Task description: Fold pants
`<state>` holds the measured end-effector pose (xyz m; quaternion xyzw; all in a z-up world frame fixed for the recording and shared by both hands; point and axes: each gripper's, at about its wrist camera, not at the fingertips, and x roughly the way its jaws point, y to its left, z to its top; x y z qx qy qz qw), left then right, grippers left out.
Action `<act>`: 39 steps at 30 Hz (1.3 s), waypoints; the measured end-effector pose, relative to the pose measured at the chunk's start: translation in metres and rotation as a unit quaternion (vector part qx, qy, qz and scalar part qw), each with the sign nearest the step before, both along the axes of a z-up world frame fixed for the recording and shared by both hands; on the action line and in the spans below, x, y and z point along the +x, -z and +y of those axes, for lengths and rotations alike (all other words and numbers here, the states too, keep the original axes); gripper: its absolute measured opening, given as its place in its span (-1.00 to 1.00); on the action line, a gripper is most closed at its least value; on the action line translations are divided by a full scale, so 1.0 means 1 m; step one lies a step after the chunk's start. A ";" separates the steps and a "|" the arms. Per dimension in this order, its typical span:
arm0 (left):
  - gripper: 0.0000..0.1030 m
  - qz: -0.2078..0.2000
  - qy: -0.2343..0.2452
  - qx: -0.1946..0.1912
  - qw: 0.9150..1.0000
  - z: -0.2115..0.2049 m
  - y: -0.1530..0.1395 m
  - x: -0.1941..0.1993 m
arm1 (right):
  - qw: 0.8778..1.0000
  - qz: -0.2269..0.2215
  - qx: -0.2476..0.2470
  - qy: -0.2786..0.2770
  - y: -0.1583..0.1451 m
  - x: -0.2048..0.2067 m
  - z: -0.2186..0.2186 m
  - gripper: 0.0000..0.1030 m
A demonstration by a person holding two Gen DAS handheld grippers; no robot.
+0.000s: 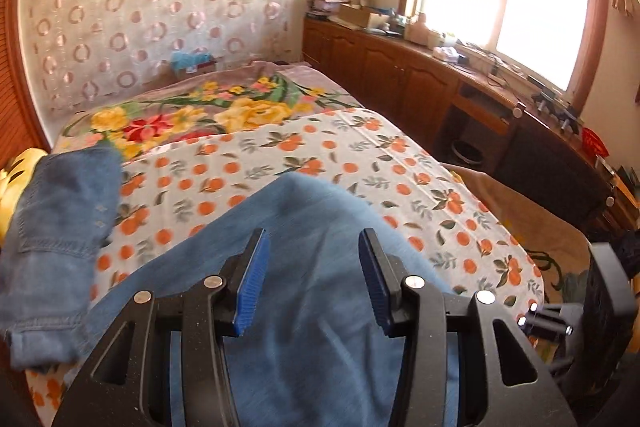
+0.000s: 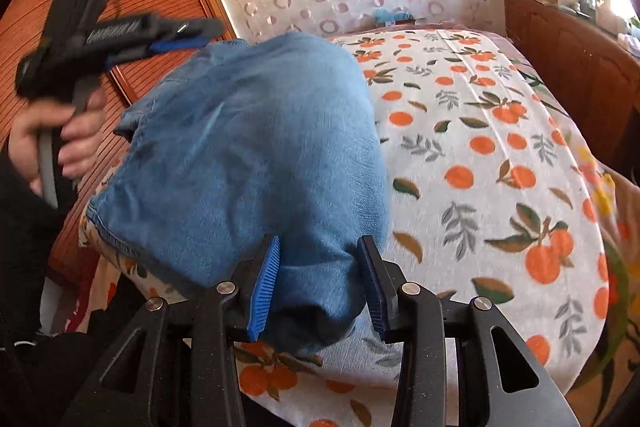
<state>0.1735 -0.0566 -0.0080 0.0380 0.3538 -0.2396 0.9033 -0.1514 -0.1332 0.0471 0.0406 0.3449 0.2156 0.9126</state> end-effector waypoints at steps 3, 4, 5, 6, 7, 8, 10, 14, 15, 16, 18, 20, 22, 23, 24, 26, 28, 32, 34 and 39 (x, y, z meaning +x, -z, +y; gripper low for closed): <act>-0.08 0.008 0.017 0.015 1.000 -0.027 0.007 0.015 | 1.000 -0.006 0.003 -0.001 0.003 0.001 0.000 -0.20; -0.08 0.011 0.019 0.021 1.000 -0.034 0.010 0.020 | 1.000 -0.006 0.005 -0.001 0.003 0.001 -0.001 -0.20; -0.08 0.017 0.023 0.028 0.999 -0.042 0.016 0.026 | 1.000 -0.005 0.008 -0.002 0.003 0.002 -0.002 -0.20; -0.08 0.021 0.027 0.031 0.999 -0.047 0.021 0.029 | 1.000 -0.005 0.010 -0.004 0.003 0.002 -0.003 -0.20; -0.08 0.028 0.031 0.034 0.999 -0.050 0.027 0.032 | 1.000 -0.006 0.012 -0.005 0.003 0.001 -0.004 -0.20; -0.08 0.037 0.032 0.042 0.998 -0.053 0.036 0.037 | 1.000 -0.006 0.014 -0.006 0.003 0.001 -0.005 -0.20; -0.09 0.059 0.030 0.065 0.996 -0.055 0.061 0.046 | 1.000 -0.005 0.021 -0.006 0.005 -0.001 -0.008 -0.20; -0.09 0.052 0.033 0.067 0.996 -0.053 0.074 0.044 | 1.000 -0.005 0.028 -0.006 0.008 0.001 -0.009 -0.20; -0.09 0.049 0.034 0.076 0.995 -0.056 0.074 0.042 | 1.000 -0.006 0.028 -0.007 0.009 0.001 -0.008 -0.20; -0.09 0.047 0.035 0.082 0.995 -0.057 0.073 0.042 | 1.000 -0.006 0.027 -0.007 0.009 0.001 -0.008 -0.20; -0.09 0.046 0.034 0.089 0.994 -0.060 0.071 0.041 | 1.000 -0.007 0.030 -0.008 0.009 0.000 -0.009 -0.19; -0.09 0.048 0.028 0.095 0.994 -0.064 0.067 0.041 | 0.999 -0.006 0.032 -0.008 0.010 0.000 -0.009 -0.19; -0.09 0.051 0.022 0.099 0.994 -0.069 0.063 0.044 | 0.999 -0.007 0.032 -0.007 0.010 -0.001 -0.008 -0.19; -0.09 0.055 0.022 0.097 0.993 -0.074 0.059 0.046 | 0.999 -0.007 0.031 -0.006 0.010 -0.001 -0.008 -0.19; -0.09 0.059 0.024 0.096 0.993 -0.077 0.058 0.047 | 1.000 -0.008 0.030 -0.006 0.009 -0.001 -0.007 -0.19; -0.08 0.068 0.028 0.094 0.993 -0.086 0.056 0.051 | 1.000 -0.008 0.030 -0.006 0.009 -0.002 -0.007 -0.19; -0.08 0.076 0.028 0.103 0.991 -0.097 0.057 0.056 | 0.999 -0.008 0.031 -0.007 0.009 -0.002 -0.006 -0.20; 0.00 0.104 0.015 0.150 0.983 -0.114 0.073 0.071 | 0.999 -0.008 0.030 -0.006 0.009 -0.002 -0.006 -0.20; 0.01 0.112 0.012 0.164 0.980 -0.118 0.080 0.075 | 1.000 -0.008 0.029 -0.007 0.009 -0.002 -0.005 -0.20; -0.20 0.124 0.010 0.143 0.982 -0.116 0.080 0.080 | 0.999 -0.010 0.032 -0.017 0.009 -0.002 -0.005 -0.55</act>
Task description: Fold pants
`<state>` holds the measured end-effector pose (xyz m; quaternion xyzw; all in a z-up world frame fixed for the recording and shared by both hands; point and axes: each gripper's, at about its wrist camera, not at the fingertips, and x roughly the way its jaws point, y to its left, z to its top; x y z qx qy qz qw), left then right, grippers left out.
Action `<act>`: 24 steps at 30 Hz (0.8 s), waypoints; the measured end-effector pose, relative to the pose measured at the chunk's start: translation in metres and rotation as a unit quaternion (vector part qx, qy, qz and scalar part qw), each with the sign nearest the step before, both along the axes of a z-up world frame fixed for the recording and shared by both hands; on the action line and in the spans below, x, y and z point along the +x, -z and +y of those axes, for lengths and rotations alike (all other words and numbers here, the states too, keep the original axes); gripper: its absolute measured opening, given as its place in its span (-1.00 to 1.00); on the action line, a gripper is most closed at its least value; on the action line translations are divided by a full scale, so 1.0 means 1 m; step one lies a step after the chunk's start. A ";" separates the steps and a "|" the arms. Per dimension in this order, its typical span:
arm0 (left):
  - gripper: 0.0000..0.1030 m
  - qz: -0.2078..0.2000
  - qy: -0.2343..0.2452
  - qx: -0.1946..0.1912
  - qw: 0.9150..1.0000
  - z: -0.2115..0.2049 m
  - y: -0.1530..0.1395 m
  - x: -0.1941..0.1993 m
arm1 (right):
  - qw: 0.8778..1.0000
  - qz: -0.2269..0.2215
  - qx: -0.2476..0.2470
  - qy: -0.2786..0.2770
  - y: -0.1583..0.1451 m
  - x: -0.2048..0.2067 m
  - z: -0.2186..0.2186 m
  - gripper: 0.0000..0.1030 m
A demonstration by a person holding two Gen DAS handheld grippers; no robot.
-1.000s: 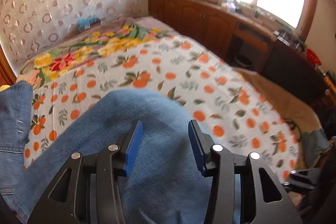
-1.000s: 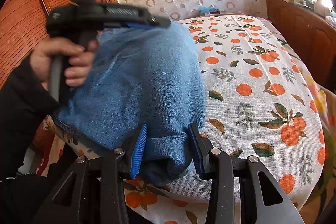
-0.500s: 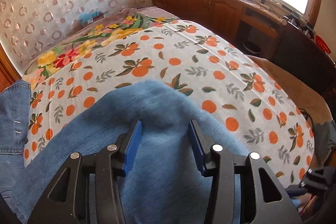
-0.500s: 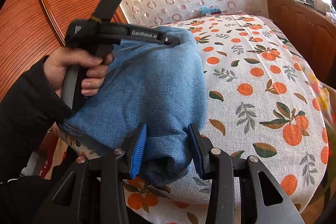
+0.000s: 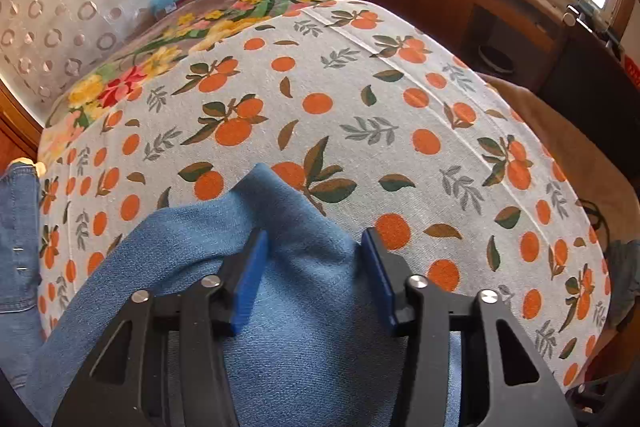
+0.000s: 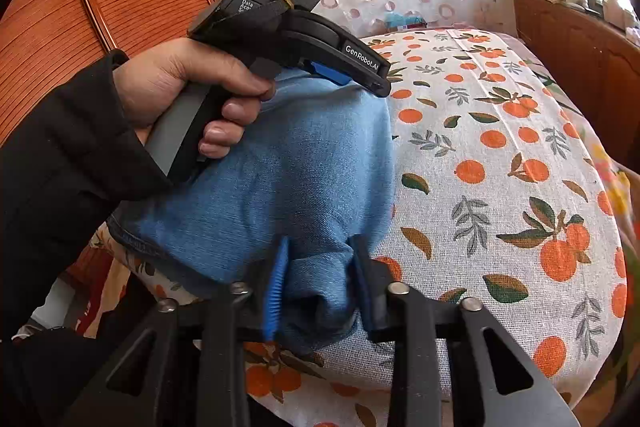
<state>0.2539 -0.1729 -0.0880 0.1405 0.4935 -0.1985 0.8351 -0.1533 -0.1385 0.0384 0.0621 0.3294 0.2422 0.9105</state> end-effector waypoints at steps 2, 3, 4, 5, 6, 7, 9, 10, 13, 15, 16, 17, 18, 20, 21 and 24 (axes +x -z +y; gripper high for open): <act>-0.59 -0.002 0.005 0.003 1.000 0.000 -0.002 -0.002 | 1.000 0.001 0.013 -0.008 -0.002 0.001 -0.002 -0.63; -0.68 -0.004 0.007 0.005 1.000 0.001 -0.004 -0.003 | 1.000 -0.005 0.016 -0.011 -0.006 -0.001 -0.002 -0.64; -0.74 -0.007 0.005 -0.002 1.000 0.005 -0.009 -0.006 | 1.000 -0.013 0.017 -0.013 -0.010 -0.002 -0.001 -0.65; -0.77 -0.013 0.003 -0.012 1.000 0.011 -0.015 -0.009 | 0.999 -0.021 0.021 -0.019 -0.015 -0.004 -0.001 -0.66; -0.77 -0.023 0.001 -0.024 0.999 0.018 -0.024 -0.012 | 0.999 -0.027 0.025 -0.024 -0.021 -0.006 0.000 -0.66; -0.78 -0.034 -0.003 -0.036 0.999 0.026 -0.035 -0.017 | 0.999 -0.033 0.029 -0.030 -0.027 -0.008 0.002 -0.66; -0.79 -0.054 -0.011 -0.062 0.997 0.044 -0.055 -0.026 | 0.998 -0.043 0.031 -0.042 -0.039 -0.012 0.007 -0.66; -0.79 -0.068 -0.016 -0.076 0.995 0.057 -0.069 -0.033 | 0.997 -0.048 0.031 -0.048 -0.045 -0.013 0.011 -0.67; -0.80 -0.103 -0.031 -0.111 0.988 0.095 -0.101 -0.055 | 0.995 -0.064 0.032 -0.073 -0.062 -0.021 0.026 -0.67; -0.80 -0.120 -0.045 -0.133 0.983 0.122 -0.115 -0.069 | 0.992 -0.073 0.035 -0.094 -0.074 -0.026 0.039 -0.67; -0.80 -0.131 -0.055 -0.144 0.979 0.139 -0.122 -0.077 | 0.991 -0.078 0.033 -0.103 -0.079 -0.028 0.047 -0.66; -0.80 -0.138 -0.065 -0.153 0.976 0.154 -0.126 -0.084 | 0.990 -0.082 0.030 -0.113 -0.084 -0.031 0.055 -0.66; -0.81 -0.144 -0.072 -0.158 0.974 0.167 -0.127 -0.090 | 0.988 -0.086 0.027 -0.122 -0.089 -0.033 0.063 -0.65; -0.81 -0.154 -0.098 -0.169 0.969 0.198 -0.126 -0.102 | 0.986 -0.090 0.023 -0.136 -0.096 -0.036 0.074 -0.63; -0.81 -0.153 -0.104 -0.174 0.967 0.207 -0.123 -0.105 | 0.985 -0.093 0.021 -0.143 -0.100 -0.037 0.080 -0.61; -0.81 -0.149 -0.132 -0.194 0.961 0.242 -0.107 -0.117 | 0.982 -0.100 0.017 -0.157 -0.110 -0.041 0.089 -0.50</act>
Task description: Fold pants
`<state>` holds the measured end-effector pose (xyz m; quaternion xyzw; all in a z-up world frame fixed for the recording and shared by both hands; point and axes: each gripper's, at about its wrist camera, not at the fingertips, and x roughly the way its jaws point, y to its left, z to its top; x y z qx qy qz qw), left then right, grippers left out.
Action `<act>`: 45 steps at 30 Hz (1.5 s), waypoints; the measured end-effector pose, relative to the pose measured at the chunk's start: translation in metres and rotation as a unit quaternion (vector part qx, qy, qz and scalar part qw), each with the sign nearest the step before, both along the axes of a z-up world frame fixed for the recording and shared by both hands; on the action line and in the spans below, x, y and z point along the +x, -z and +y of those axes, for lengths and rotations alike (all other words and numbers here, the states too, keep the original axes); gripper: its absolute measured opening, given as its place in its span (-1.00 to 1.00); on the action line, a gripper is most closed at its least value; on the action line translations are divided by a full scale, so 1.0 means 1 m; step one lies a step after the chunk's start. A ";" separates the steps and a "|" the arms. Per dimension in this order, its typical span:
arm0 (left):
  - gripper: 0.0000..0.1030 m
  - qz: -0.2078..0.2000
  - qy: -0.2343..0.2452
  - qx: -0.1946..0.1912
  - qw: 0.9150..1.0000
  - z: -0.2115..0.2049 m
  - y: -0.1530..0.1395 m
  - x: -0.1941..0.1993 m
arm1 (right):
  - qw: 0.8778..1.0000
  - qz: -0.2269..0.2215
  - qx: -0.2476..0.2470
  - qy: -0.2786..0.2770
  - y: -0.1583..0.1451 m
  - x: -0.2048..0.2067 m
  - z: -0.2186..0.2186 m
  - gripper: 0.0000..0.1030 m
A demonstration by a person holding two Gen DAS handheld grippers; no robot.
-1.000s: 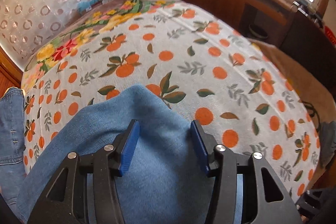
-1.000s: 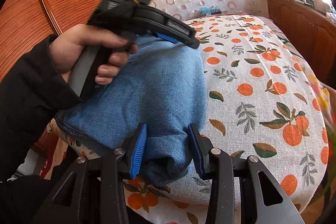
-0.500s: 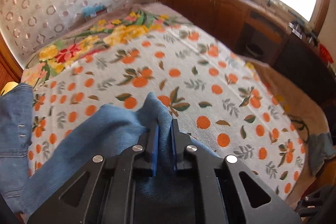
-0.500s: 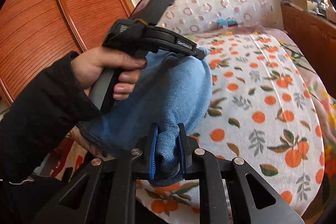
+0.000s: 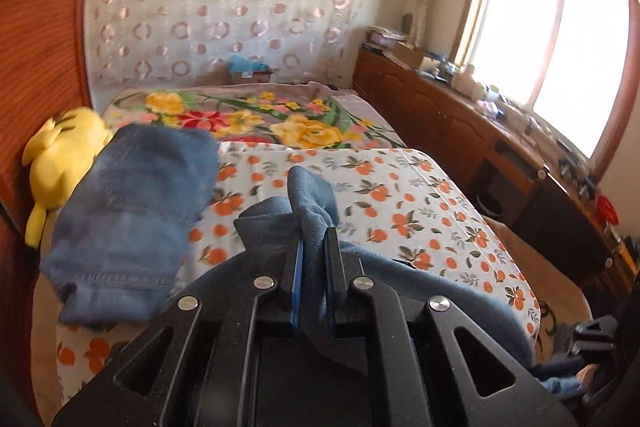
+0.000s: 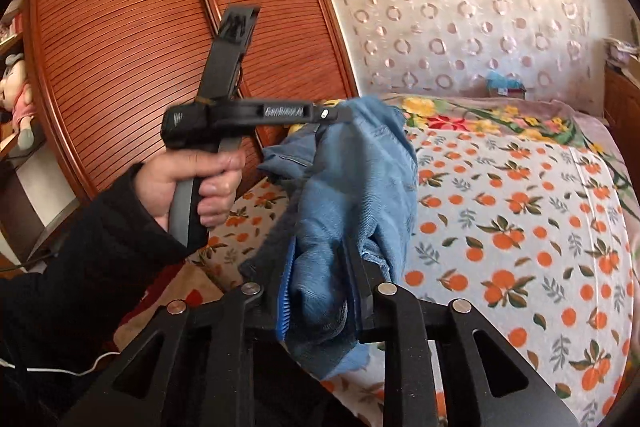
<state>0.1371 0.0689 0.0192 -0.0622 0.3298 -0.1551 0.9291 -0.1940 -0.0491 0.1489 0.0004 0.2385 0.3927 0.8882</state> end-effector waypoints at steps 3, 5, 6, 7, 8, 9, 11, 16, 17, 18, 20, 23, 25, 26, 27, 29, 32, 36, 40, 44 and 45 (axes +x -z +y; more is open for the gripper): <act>-0.81 0.008 -0.019 -0.021 1.000 0.024 0.019 -0.009 | 1.000 -0.007 0.004 0.001 -0.010 -0.003 -0.003 -0.32; -0.82 0.009 -0.024 -0.036 0.999 0.034 0.027 -0.016 | 1.000 -0.014 0.001 0.006 -0.013 -0.002 -0.005 -0.28; -0.82 0.009 -0.026 -0.040 0.999 0.037 0.030 -0.019 | 1.000 -0.014 -0.004 0.011 -0.012 0.003 -0.003 -0.28; -0.83 0.008 -0.029 -0.044 0.999 0.042 0.033 -0.024 | 1.000 -0.013 -0.011 0.015 -0.010 0.007 0.000 -0.28; -0.83 0.006 -0.032 -0.046 0.998 0.045 0.035 -0.027 | 1.000 -0.012 -0.017 0.018 -0.005 0.010 0.004 -0.27; -0.83 0.005 -0.035 -0.046 0.998 0.047 0.036 -0.030 | 1.000 -0.012 -0.017 0.018 -0.003 0.012 0.007 -0.28; -0.83 0.004 -0.043 -0.048 0.998 0.057 0.040 -0.035 | 1.000 -0.008 -0.005 0.009 -0.003 0.016 0.013 -0.28; -0.83 0.015 -0.058 -0.046 0.997 0.078 0.056 -0.034 | 0.999 -0.012 0.029 0.000 -0.009 0.021 0.012 -0.27; -0.83 0.018 -0.061 -0.043 0.997 0.080 0.059 -0.034 | 0.999 -0.017 0.031 0.004 -0.010 0.021 0.012 -0.27; -0.83 0.021 -0.067 -0.036 0.997 0.081 0.063 -0.032 | 0.999 -0.021 0.032 0.007 -0.010 0.020 0.011 -0.27; -0.83 0.027 -0.072 -0.034 0.996 0.085 0.071 -0.031 | 0.999 -0.026 0.041 0.007 -0.013 0.017 0.005 -0.27; -0.83 0.032 -0.070 -0.043 0.996 0.092 0.076 -0.032 | 0.999 -0.027 0.012 0.027 -0.007 0.019 0.009 -0.27; -0.83 0.033 -0.070 -0.047 0.996 0.097 0.079 -0.034 | 0.999 -0.025 -0.013 0.024 0.002 0.025 0.021 -0.27; -0.83 0.033 -0.070 -0.047 0.996 0.098 0.080 -0.034 | 0.999 -0.022 -0.023 0.022 0.007 0.029 0.028 -0.27; -0.83 0.033 -0.069 -0.048 0.996 0.098 0.081 -0.036 | 0.999 -0.017 -0.034 0.019 0.014 0.034 0.037 -0.27; -0.81 0.035 -0.068 -0.048 0.996 0.098 0.082 -0.037 | 0.999 0.004 -0.054 0.009 0.031 0.045 0.055 -0.27; -0.78 0.032 -0.070 -0.042 0.996 0.098 0.078 -0.043 | 0.997 0.025 -0.075 -0.008 0.052 0.056 0.080 -0.27; -0.78 0.020 -0.090 -0.025 0.995 0.100 0.062 -0.057 | 0.994 0.039 -0.100 -0.022 0.071 0.057 0.105 -0.27; -0.18 -0.002 -0.076 -0.029 0.997 0.092 0.043 -0.071 | 0.993 0.036 -0.109 -0.022 0.076 0.049 0.118 -0.19; -0.08 -0.020 -0.044 -0.026 0.998 0.067 0.034 -0.077 | 0.993 0.037 -0.111 -0.022 0.080 0.052 0.124 -0.17; -0.08 -0.017 -0.038 -0.021 0.999 0.060 0.037 -0.075 | 0.993 0.038 -0.109 -0.023 0.081 0.053 0.119 -0.16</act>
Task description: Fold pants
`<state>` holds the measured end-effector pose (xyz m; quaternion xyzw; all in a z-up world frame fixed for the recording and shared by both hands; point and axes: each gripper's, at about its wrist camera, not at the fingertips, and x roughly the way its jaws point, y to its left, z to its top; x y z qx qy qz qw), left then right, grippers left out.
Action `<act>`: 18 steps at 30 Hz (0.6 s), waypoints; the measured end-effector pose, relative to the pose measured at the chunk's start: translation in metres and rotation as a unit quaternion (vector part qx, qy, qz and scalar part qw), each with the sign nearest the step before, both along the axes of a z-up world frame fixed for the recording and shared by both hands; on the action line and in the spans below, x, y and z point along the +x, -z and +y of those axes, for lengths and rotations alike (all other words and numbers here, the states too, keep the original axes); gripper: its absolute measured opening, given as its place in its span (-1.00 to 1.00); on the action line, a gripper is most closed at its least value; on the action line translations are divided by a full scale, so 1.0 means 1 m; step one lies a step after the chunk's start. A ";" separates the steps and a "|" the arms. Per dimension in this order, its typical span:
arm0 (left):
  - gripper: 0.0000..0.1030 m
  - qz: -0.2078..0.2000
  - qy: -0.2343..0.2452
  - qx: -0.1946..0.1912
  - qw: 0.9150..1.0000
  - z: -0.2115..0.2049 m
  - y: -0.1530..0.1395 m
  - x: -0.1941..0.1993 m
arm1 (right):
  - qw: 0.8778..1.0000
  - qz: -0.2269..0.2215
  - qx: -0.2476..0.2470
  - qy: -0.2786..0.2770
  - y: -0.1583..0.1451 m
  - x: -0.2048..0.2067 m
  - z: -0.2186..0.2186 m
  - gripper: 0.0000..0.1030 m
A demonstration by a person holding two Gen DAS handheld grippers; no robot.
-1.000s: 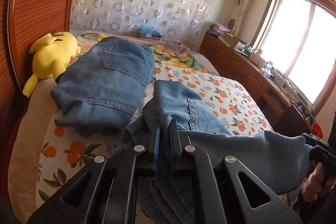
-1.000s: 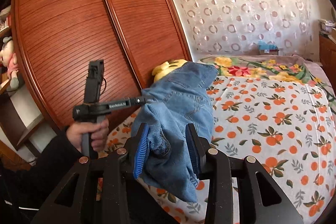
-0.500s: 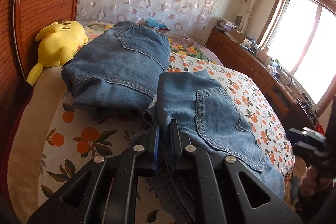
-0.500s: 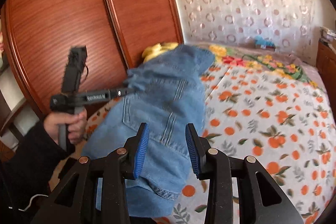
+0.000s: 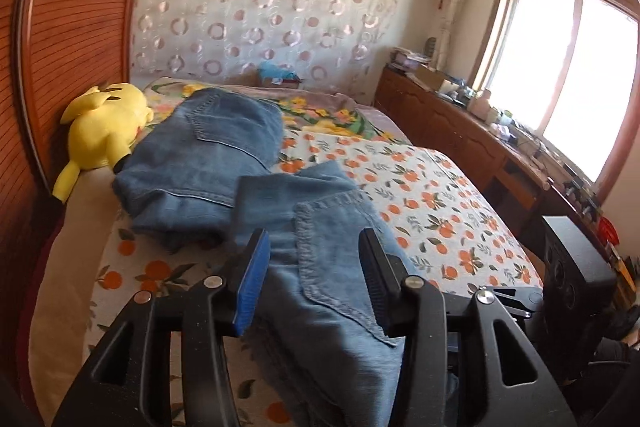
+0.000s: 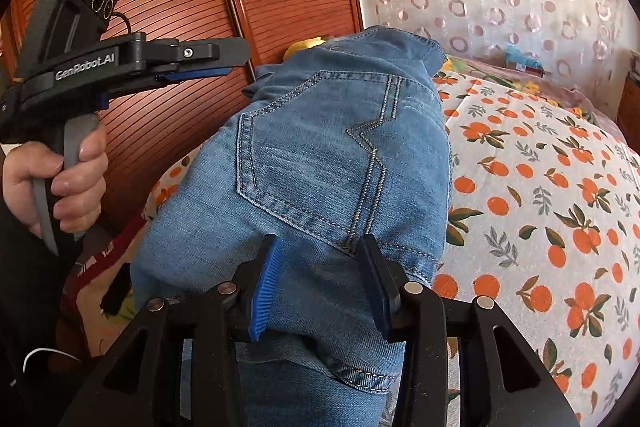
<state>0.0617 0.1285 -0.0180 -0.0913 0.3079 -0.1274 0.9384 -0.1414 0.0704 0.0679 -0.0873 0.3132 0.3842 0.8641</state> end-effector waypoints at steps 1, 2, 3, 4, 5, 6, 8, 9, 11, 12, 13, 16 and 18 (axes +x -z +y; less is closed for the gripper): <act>-0.08 0.004 0.002 0.006 1.000 -0.005 0.003 0.003 | 1.000 0.001 0.002 -0.001 0.000 0.001 -0.003 -0.16; -0.08 0.009 0.000 0.013 1.000 -0.008 0.008 0.006 | 1.000 0.001 0.003 -0.001 0.001 0.001 -0.004 -0.16; -0.08 0.014 -0.002 0.019 1.000 -0.011 0.012 0.008 | 1.000 0.001 0.004 -0.002 0.003 -0.002 -0.008 -0.16; -0.08 0.019 -0.004 0.025 0.999 -0.012 0.016 0.009 | 1.000 0.001 0.005 -0.003 0.003 -0.004 -0.010 -0.16; -0.08 0.026 -0.009 0.031 0.999 -0.013 0.021 0.011 | 1.000 0.001 0.006 -0.004 0.002 -0.005 -0.010 -0.16; -0.08 0.032 -0.015 0.040 0.999 -0.014 0.026 0.011 | 1.000 0.002 0.007 -0.005 0.004 -0.001 -0.012 -0.16; -0.08 0.042 -0.027 0.069 0.996 -0.016 0.036 0.011 | 1.000 0.005 0.012 -0.006 0.001 -0.001 -0.016 -0.16; -0.08 0.048 -0.032 0.084 0.995 -0.016 0.042 0.012 | 1.000 0.007 0.017 -0.006 -0.001 0.000 -0.019 -0.16; -0.08 0.063 -0.032 0.089 0.994 -0.015 0.056 0.014 | 1.000 0.009 0.023 -0.003 -0.002 0.000 -0.022 -0.16; -0.08 0.068 -0.032 0.089 0.993 -0.014 0.062 0.015 | 1.000 0.011 0.024 -0.002 -0.001 0.000 -0.023 -0.16; -0.08 0.070 -0.031 0.090 0.993 -0.014 0.066 0.015 | 1.000 0.013 0.022 -0.003 0.002 0.001 -0.022 -0.16; -0.08 0.065 -0.027 0.082 0.994 -0.011 0.076 0.016 | 1.000 0.005 0.015 -0.005 0.007 0.000 -0.018 -0.16; -0.08 0.063 -0.025 0.070 0.995 -0.007 0.076 0.016 | 1.000 0.006 0.016 -0.005 0.006 0.000 -0.017 -0.15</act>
